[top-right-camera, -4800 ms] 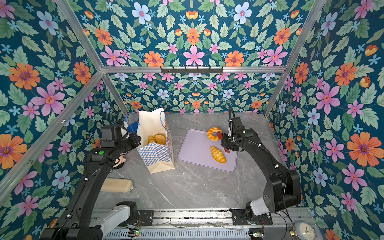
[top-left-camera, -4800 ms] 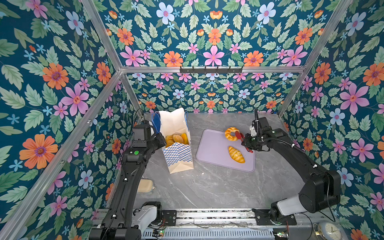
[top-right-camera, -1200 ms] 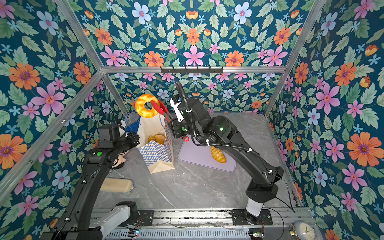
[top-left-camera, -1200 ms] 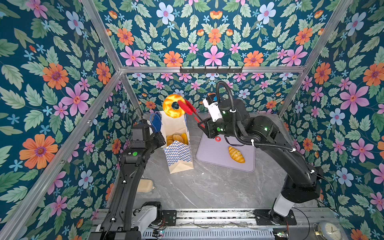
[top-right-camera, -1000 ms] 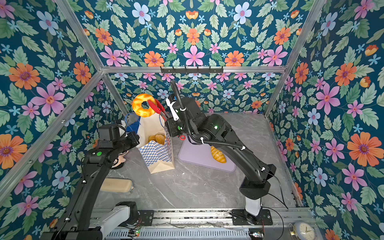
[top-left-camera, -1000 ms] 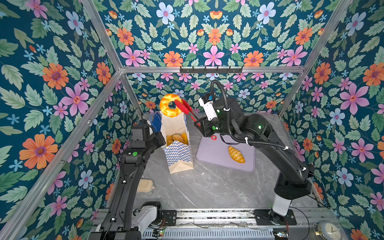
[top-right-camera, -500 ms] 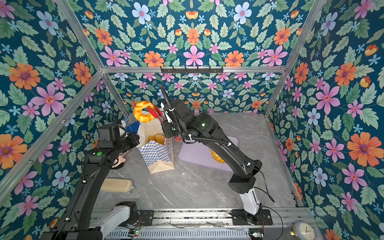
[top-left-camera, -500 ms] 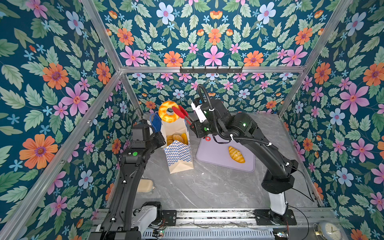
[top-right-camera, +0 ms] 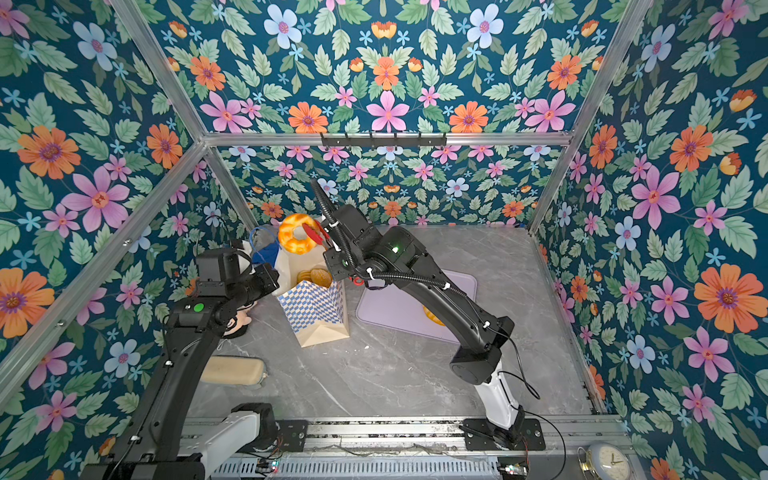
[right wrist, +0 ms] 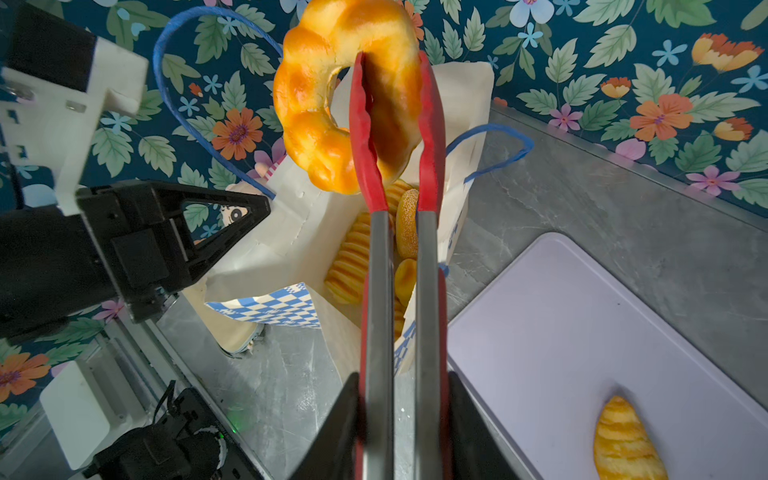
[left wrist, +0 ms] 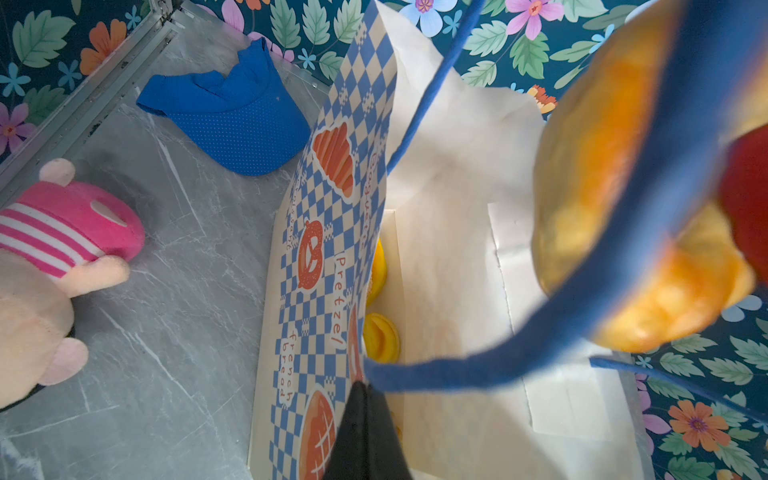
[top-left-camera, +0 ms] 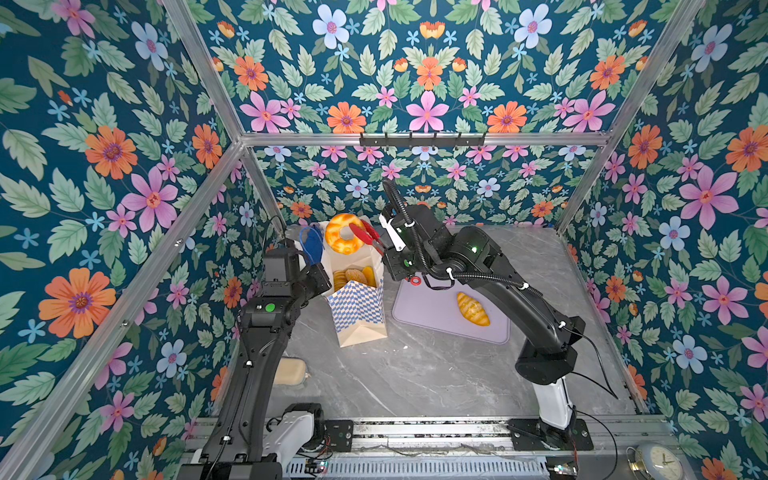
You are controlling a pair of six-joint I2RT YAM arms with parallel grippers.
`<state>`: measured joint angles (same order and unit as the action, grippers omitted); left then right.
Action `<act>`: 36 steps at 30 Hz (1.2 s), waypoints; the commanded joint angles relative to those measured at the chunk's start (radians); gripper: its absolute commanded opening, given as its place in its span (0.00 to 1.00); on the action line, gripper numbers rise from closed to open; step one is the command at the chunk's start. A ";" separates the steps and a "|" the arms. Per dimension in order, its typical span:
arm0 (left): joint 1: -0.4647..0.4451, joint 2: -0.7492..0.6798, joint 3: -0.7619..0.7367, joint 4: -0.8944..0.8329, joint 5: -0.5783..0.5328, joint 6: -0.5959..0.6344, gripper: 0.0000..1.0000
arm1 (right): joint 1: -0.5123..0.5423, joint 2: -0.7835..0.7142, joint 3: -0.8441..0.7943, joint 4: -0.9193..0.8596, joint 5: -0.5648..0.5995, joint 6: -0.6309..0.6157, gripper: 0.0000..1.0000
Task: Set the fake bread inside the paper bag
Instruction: 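Lower the ring-shaped bread into the bag and open the right tongs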
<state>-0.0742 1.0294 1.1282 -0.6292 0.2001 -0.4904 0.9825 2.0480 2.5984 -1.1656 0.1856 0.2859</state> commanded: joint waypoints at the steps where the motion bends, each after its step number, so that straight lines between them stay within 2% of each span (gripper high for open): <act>1: 0.000 -0.001 0.000 -0.010 0.000 0.004 0.02 | 0.001 0.001 0.005 -0.033 0.042 -0.016 0.32; 10: 0.000 -0.003 0.001 -0.011 0.000 0.003 0.02 | 0.001 -0.006 -0.022 -0.042 0.051 -0.021 0.34; 19: -0.001 -0.004 0.002 -0.011 0.000 0.003 0.02 | 0.000 -0.015 -0.029 -0.030 0.018 -0.018 0.38; 29: -0.001 -0.005 0.002 -0.013 -0.001 0.004 0.02 | 0.001 -0.025 -0.029 -0.021 -0.016 -0.013 0.46; 36: 0.000 -0.008 -0.003 -0.013 -0.002 0.004 0.02 | 0.000 -0.035 -0.029 -0.014 -0.027 -0.008 0.47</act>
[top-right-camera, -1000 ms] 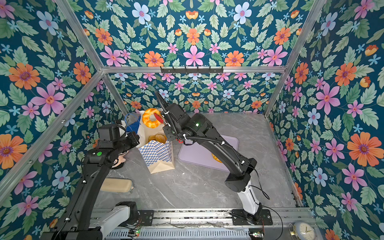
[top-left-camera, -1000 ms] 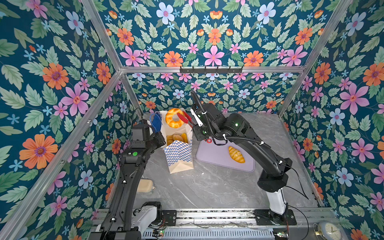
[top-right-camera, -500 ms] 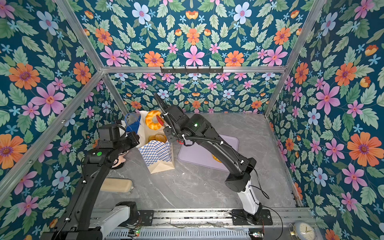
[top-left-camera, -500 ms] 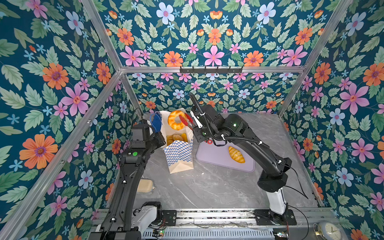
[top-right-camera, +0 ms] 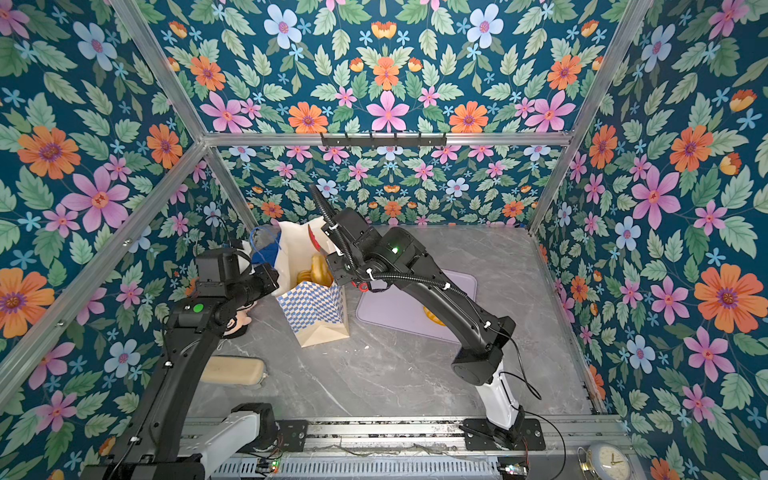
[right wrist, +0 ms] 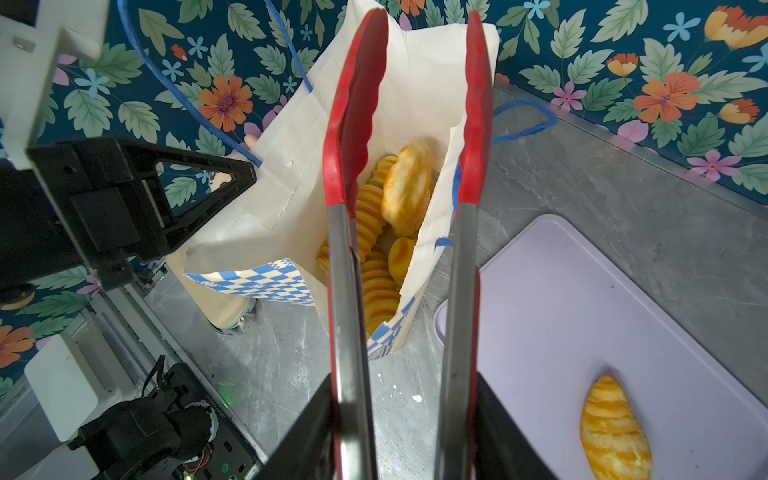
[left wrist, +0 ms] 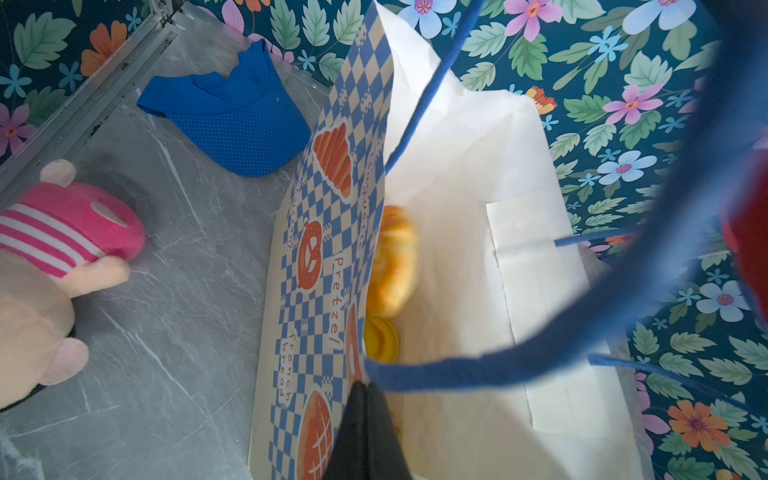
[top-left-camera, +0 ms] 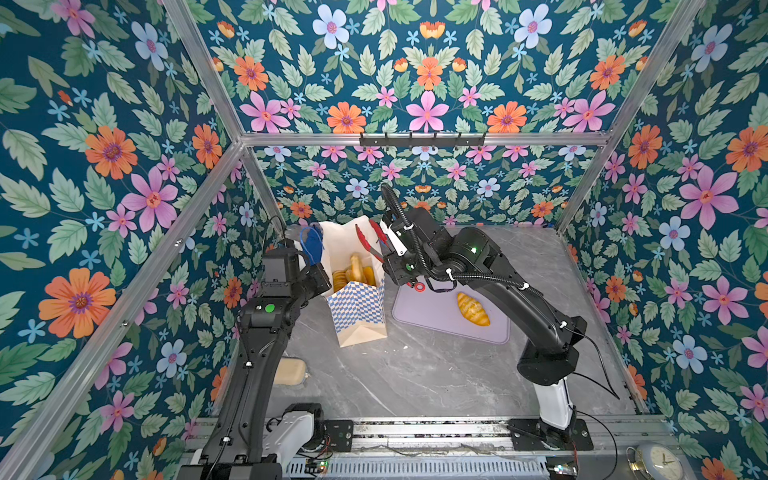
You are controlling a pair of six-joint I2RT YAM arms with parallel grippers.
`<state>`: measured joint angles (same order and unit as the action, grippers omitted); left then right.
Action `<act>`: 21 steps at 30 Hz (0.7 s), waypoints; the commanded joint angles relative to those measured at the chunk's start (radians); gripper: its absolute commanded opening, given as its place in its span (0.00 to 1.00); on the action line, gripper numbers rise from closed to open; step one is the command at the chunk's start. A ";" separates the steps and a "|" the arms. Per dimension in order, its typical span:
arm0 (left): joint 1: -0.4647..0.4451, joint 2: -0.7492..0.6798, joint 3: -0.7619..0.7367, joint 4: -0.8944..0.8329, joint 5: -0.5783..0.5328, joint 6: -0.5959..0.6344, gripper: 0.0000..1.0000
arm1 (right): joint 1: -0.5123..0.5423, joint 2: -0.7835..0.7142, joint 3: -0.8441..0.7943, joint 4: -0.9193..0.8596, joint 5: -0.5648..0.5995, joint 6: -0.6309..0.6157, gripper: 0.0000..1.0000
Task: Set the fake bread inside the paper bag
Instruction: 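Lower the ring-shaped bread into the bag and open the right tongs, then withdraw the open right tongs from the bag back over the tray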
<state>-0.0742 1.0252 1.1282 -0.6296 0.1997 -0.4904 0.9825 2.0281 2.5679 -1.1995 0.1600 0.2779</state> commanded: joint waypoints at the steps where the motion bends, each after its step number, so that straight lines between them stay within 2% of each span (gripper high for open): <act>1: 0.000 -0.002 -0.004 -0.012 -0.002 0.004 0.02 | -0.001 -0.017 0.002 0.021 -0.002 0.000 0.47; 6: 0.000 0.007 -0.001 -0.007 -0.001 0.003 0.02 | 0.001 -0.043 -0.006 0.028 -0.008 0.010 0.46; 11: 0.000 0.012 0.008 -0.019 -0.008 0.004 0.02 | 0.001 -0.116 -0.104 0.111 -0.020 0.016 0.45; 17: 0.001 0.006 0.007 -0.020 -0.013 0.006 0.02 | 0.000 -0.136 -0.063 0.112 -0.037 0.022 0.43; 21: 0.000 0.013 0.013 -0.019 -0.009 0.010 0.02 | 0.001 -0.192 -0.103 0.149 -0.032 0.027 0.42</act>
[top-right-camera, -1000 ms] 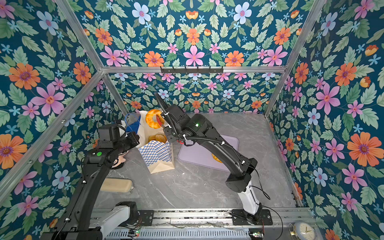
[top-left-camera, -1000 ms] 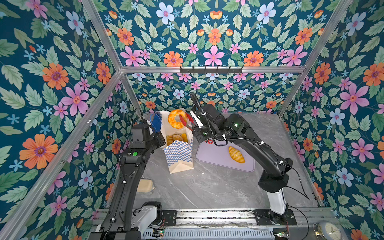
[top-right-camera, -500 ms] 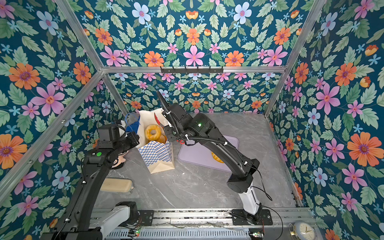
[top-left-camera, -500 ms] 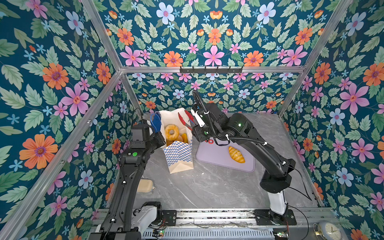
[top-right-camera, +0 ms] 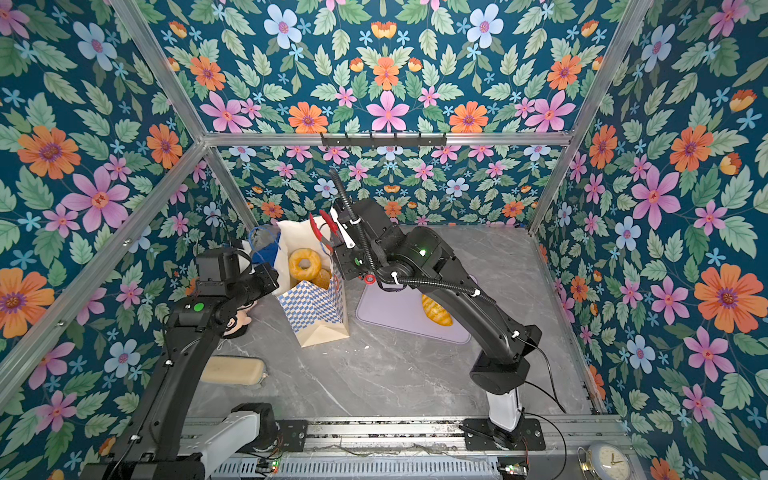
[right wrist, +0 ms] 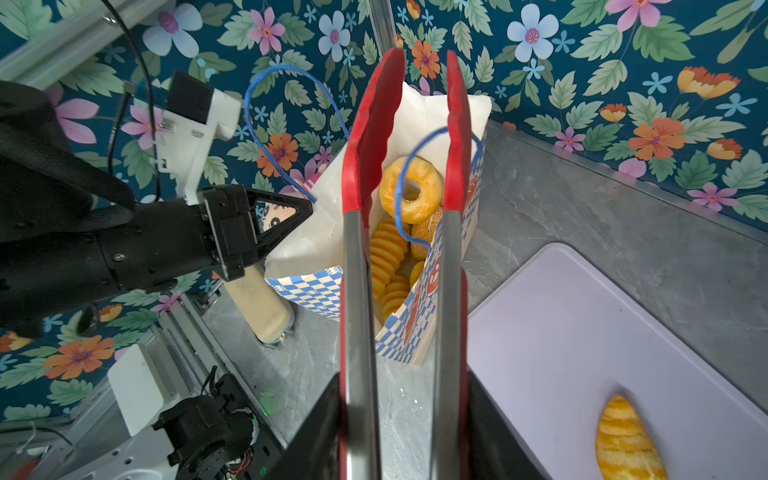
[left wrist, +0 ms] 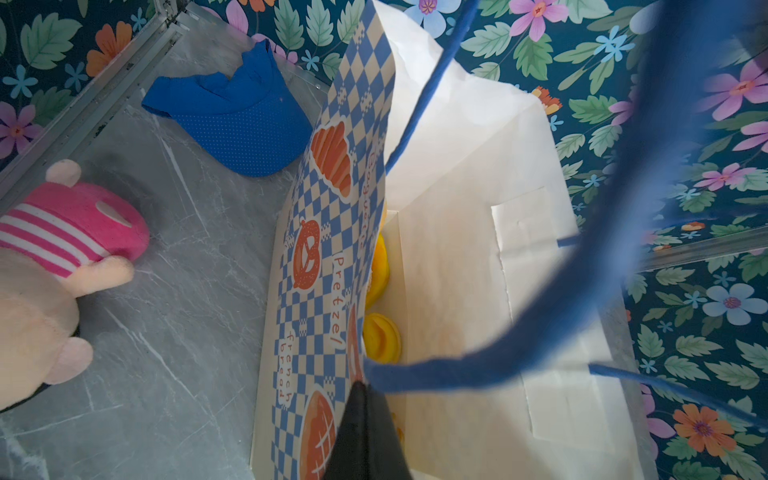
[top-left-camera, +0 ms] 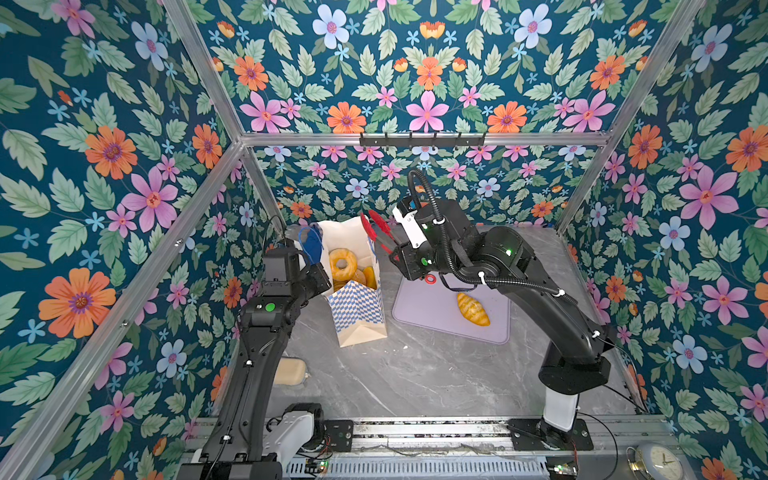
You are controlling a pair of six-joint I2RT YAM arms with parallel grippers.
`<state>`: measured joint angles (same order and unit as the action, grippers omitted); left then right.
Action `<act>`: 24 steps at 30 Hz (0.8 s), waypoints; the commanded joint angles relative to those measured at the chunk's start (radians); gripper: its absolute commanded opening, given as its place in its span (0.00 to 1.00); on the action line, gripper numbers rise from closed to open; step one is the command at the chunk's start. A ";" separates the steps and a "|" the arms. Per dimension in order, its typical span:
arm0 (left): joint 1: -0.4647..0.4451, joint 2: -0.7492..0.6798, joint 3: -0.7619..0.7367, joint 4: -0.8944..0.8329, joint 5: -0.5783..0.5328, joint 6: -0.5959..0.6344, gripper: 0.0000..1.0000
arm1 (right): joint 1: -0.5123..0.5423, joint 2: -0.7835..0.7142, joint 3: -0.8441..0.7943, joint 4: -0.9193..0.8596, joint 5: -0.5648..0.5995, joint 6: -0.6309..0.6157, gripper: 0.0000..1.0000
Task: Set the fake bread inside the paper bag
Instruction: 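Withdraw the open right tongs from the bag back over the tray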
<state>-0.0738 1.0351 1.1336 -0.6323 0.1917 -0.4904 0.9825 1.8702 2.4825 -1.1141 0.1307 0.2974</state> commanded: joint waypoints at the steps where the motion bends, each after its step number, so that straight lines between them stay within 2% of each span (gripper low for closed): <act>1: -0.001 0.005 0.008 -0.015 -0.001 0.010 0.02 | 0.001 -0.051 -0.038 0.079 -0.001 0.009 0.42; 14: 0.000 0.001 0.004 -0.012 -0.001 0.007 0.02 | -0.021 -0.324 -0.307 0.200 0.154 -0.012 0.42; 24: 0.000 0.006 0.029 -0.030 0.000 0.023 0.03 | -0.229 -0.613 -0.696 0.232 0.109 0.136 0.42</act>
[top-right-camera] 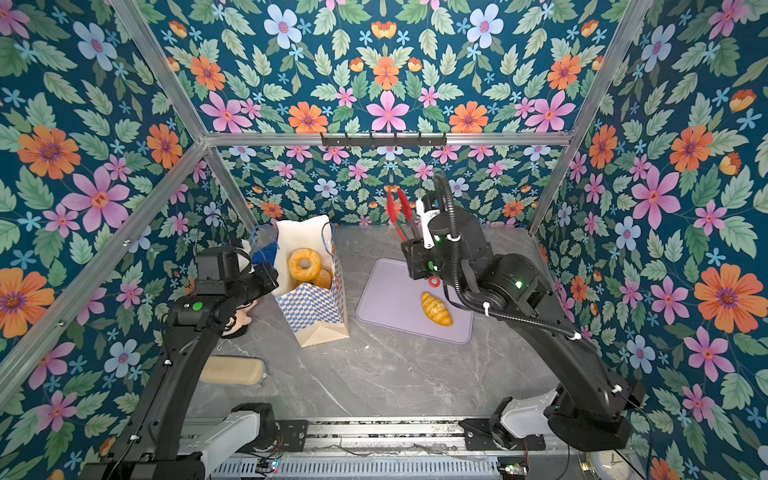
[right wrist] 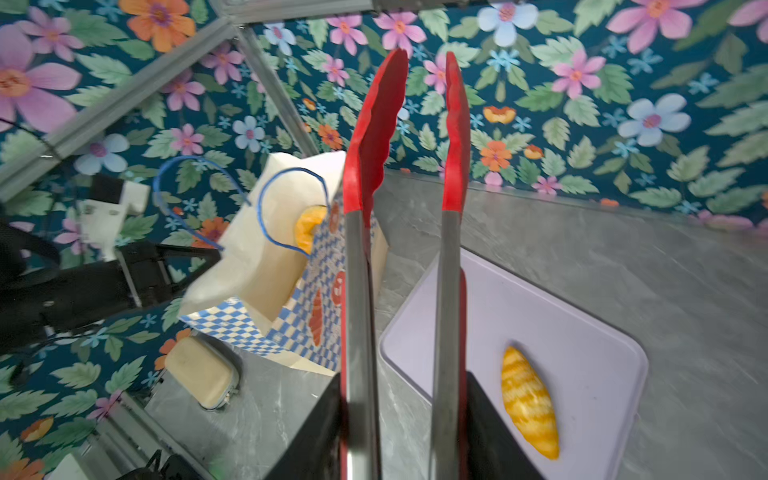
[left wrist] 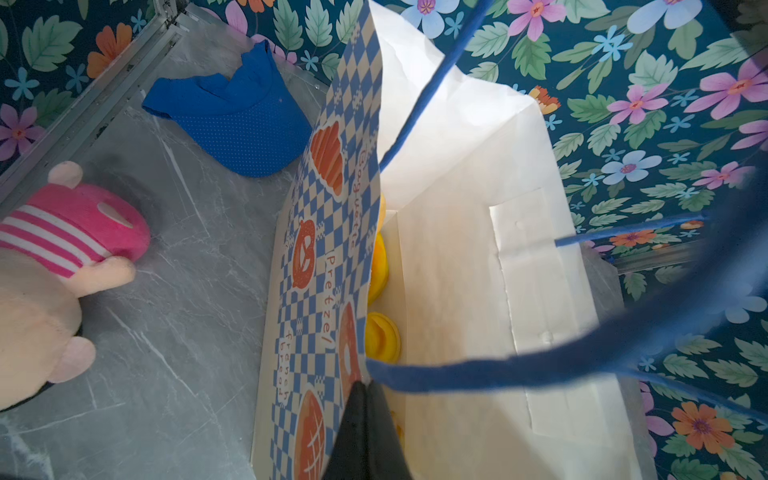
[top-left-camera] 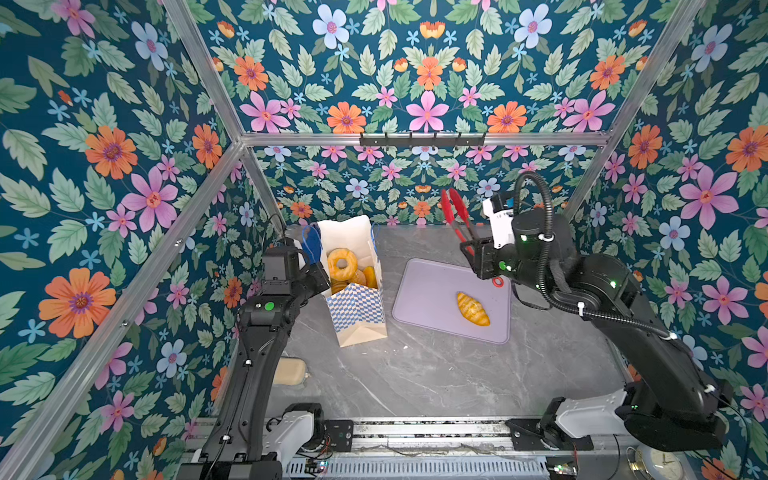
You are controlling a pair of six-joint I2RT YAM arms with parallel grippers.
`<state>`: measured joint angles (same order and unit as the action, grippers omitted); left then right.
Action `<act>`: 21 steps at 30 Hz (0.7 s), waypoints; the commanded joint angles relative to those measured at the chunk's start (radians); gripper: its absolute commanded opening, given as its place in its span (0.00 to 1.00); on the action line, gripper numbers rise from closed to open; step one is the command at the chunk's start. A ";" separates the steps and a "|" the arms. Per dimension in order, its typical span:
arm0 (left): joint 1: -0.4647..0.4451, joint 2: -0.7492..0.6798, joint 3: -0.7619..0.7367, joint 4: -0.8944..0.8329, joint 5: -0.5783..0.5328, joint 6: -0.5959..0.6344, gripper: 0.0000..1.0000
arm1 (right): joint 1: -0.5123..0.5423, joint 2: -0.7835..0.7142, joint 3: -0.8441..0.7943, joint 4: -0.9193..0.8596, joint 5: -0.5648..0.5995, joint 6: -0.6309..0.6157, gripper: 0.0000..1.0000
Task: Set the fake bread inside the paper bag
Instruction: 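Withdraw the open right tongs from the bag back over the tray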
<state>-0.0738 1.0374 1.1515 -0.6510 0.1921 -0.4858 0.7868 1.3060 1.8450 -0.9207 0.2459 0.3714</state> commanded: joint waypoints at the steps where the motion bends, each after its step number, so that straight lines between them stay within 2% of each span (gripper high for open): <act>1: 0.000 0.004 0.010 -0.010 -0.001 0.018 0.03 | -0.054 -0.071 -0.088 0.034 -0.012 0.074 0.42; 8: 0.000 -0.003 -0.001 0.000 0.004 0.012 0.03 | -0.212 -0.187 -0.304 0.000 -0.105 0.151 0.42; 21: 0.000 0.002 -0.026 0.022 0.016 0.004 0.03 | -0.290 -0.213 -0.549 -0.009 -0.203 0.224 0.42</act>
<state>-0.0738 1.0359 1.1290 -0.6281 0.2012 -0.4831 0.4988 1.0893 1.3136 -0.9443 0.0792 0.5682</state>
